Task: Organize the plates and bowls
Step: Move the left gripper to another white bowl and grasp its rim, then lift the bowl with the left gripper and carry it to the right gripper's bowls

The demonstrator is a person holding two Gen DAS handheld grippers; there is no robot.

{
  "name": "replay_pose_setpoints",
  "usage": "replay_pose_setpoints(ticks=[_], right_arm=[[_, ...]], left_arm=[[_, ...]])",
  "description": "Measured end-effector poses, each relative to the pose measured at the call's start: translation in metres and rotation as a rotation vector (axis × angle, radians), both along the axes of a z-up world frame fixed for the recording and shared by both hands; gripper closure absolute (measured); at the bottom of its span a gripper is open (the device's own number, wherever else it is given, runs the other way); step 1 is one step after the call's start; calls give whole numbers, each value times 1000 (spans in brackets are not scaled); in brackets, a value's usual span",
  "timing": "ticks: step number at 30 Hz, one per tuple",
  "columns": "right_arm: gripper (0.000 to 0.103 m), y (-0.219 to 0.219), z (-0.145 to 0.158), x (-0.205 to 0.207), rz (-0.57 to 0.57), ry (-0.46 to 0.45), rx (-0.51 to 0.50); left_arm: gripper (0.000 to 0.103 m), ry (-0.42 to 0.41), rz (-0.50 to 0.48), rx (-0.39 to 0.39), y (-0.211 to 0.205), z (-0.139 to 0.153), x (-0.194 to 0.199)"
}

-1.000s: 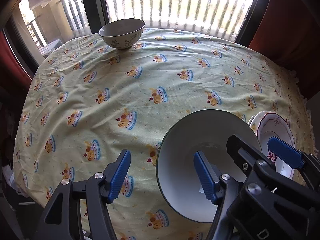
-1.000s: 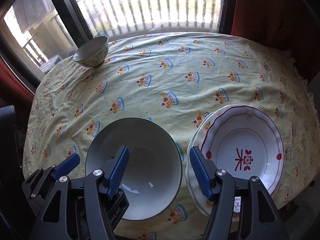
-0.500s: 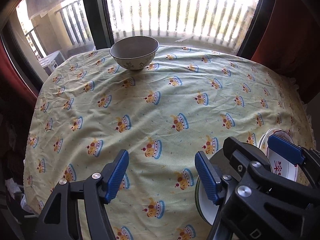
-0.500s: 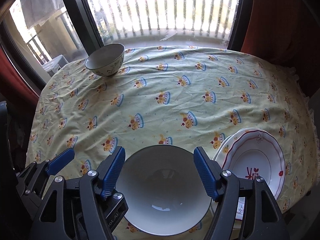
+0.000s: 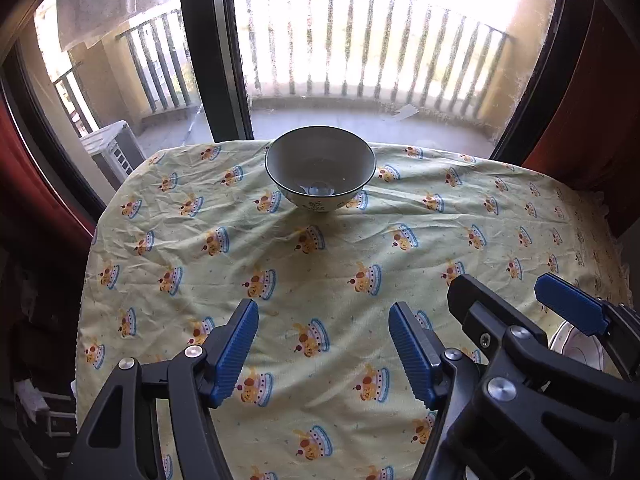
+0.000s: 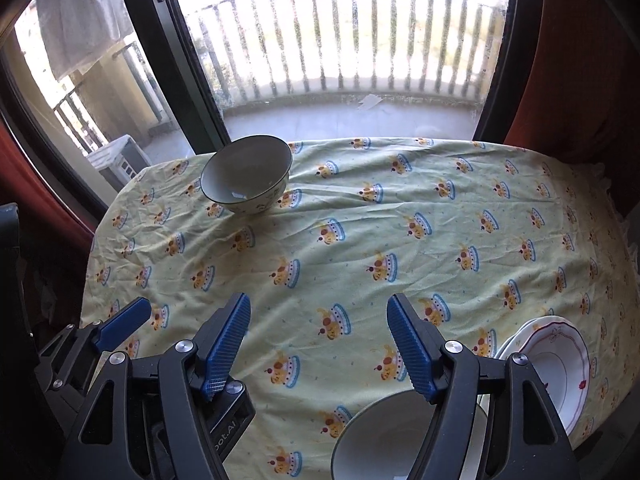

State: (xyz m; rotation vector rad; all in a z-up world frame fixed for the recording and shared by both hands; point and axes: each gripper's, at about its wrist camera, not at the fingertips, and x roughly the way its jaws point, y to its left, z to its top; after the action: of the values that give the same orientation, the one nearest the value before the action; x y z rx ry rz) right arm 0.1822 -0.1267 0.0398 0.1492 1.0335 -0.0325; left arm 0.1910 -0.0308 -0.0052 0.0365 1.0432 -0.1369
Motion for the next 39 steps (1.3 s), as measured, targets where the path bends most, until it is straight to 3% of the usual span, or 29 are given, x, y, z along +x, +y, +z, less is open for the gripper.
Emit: replay_pose_setpoints(ticks=[17, 21, 27, 32, 39], right_arm=[[29, 33, -16, 102, -38, -75, -58], [29, 32, -31, 125, -67, -60, -45], [29, 33, -42, 149, -130, -80, -105], [30, 26, -55, 171, -152, -73, -78], [49, 25, -81, 195, -149, -27, -42]], left_arm=[[34, -85, 2, 44, 27, -20, 103], [41, -75, 18, 41, 30, -32, 122], [48, -113, 19, 55, 27, -42, 148], [58, -114, 24, 56, 22, -52, 170], [68, -57, 44, 50, 21, -79, 189]])
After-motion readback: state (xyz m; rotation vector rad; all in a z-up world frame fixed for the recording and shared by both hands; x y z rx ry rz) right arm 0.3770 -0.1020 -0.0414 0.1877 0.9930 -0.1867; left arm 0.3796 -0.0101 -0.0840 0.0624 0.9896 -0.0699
